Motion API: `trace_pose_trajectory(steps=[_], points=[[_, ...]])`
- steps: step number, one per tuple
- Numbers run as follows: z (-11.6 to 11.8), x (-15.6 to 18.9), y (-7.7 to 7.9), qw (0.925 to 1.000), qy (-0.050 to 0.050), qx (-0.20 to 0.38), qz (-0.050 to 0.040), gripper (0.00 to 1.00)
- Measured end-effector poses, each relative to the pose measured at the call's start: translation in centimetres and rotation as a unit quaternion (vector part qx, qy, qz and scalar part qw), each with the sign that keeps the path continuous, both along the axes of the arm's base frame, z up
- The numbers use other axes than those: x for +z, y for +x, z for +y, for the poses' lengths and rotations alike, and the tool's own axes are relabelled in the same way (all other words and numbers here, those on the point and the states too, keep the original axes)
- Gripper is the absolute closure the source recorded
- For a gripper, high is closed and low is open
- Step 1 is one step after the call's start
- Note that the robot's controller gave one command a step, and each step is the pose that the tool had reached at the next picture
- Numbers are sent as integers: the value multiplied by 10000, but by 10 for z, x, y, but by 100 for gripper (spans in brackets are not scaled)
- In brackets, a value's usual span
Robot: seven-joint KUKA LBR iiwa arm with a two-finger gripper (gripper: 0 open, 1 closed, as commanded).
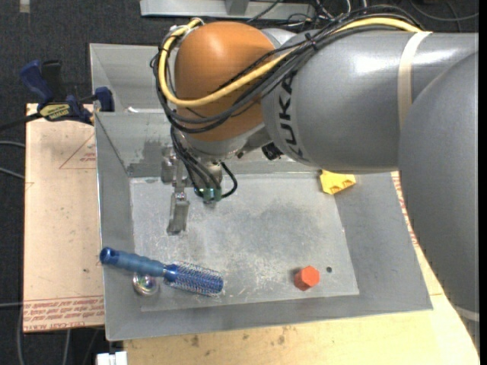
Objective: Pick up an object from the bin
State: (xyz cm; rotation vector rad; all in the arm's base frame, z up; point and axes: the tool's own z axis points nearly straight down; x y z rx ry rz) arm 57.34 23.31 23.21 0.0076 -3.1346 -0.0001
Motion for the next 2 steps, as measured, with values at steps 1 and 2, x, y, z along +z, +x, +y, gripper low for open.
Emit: trace_pose_trajectory(steps=[1,2], points=[[3,-129,-51,9998,16,184,-61,0],[16,-132,-53,9982,10,-604,-40,0]])
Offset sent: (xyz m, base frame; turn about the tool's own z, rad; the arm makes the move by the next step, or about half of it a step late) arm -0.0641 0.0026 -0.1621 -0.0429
